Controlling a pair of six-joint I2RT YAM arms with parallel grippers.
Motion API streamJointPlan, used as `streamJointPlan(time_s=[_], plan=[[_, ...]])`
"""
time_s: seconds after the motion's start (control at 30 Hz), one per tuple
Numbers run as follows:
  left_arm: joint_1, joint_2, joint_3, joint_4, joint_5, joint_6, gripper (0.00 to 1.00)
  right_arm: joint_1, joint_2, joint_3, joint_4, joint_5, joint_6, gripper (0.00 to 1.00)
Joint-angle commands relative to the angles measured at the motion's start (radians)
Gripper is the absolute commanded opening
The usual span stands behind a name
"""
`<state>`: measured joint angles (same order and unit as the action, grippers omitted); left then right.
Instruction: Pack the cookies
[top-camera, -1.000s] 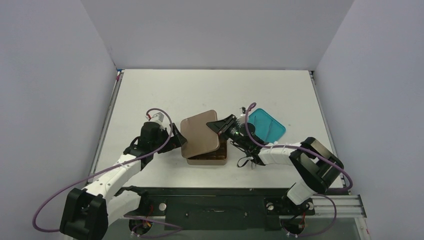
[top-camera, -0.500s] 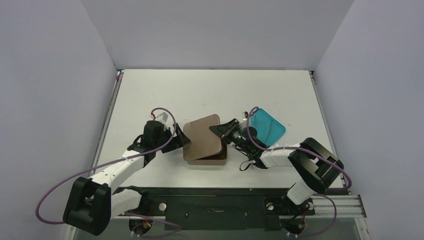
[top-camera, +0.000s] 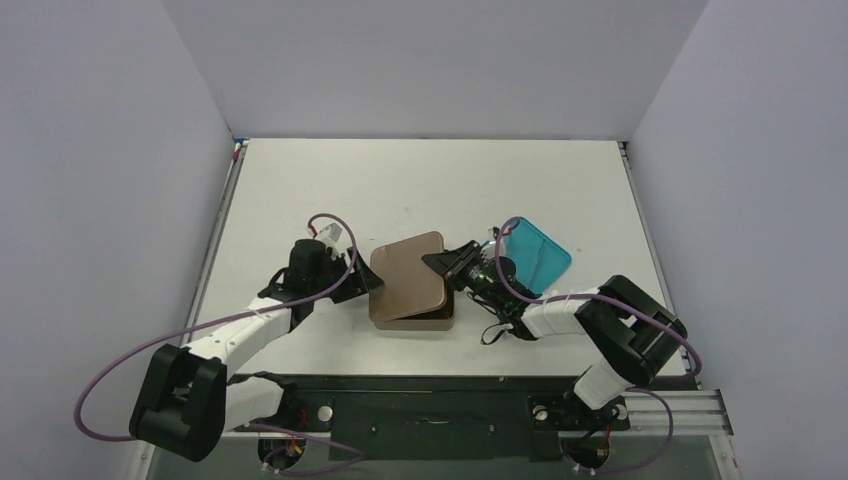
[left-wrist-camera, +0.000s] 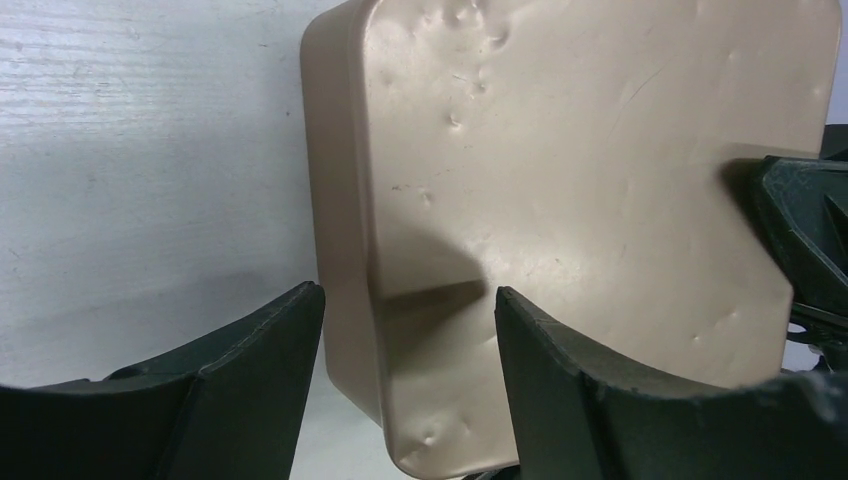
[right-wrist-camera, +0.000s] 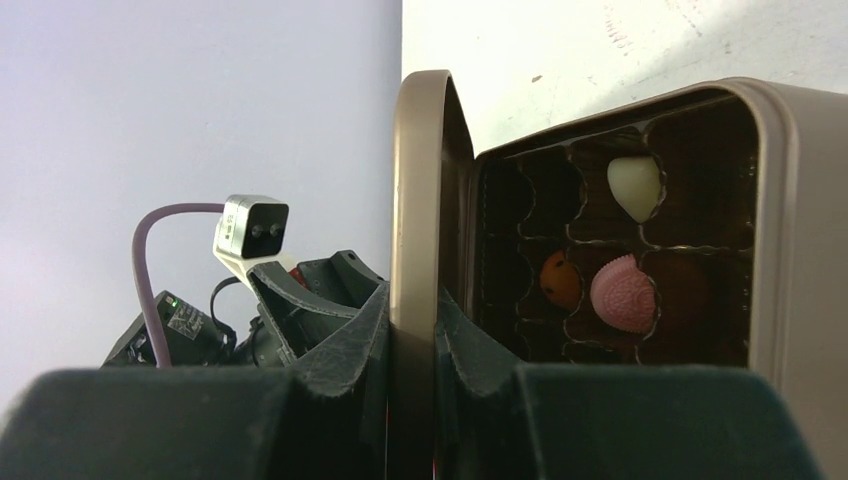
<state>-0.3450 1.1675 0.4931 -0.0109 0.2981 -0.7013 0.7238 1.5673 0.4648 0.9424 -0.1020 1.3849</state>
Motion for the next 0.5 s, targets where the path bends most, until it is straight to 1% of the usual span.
streamJointPlan(time_s=[0.0,0.13,0.3,0.43,0.47], plan=[[0.003,0.017,0.009,0.066,0.05,-0.013,0.58,-0.011,0.017,-0.01,0.111,0.024,0.021,0.0],[0.001,0.028,0.011,0.08,0.076,-0.018,0.5,-0.016,0.033,-0.016,0.134,0.021,0.038,0.0],[-0.005,0.032,0.017,0.077,0.082,-0.014,0.43,-0.021,0.044,-0.023,0.147,0.018,0.045,0.0],[-0.006,0.034,0.018,0.074,0.082,-0.012,0.42,-0.024,0.044,-0.027,0.142,0.018,0.043,0.06],[-0.006,0.036,0.019,0.074,0.083,-0.013,0.42,-0.024,0.042,-0.028,0.14,0.017,0.042,0.09]])
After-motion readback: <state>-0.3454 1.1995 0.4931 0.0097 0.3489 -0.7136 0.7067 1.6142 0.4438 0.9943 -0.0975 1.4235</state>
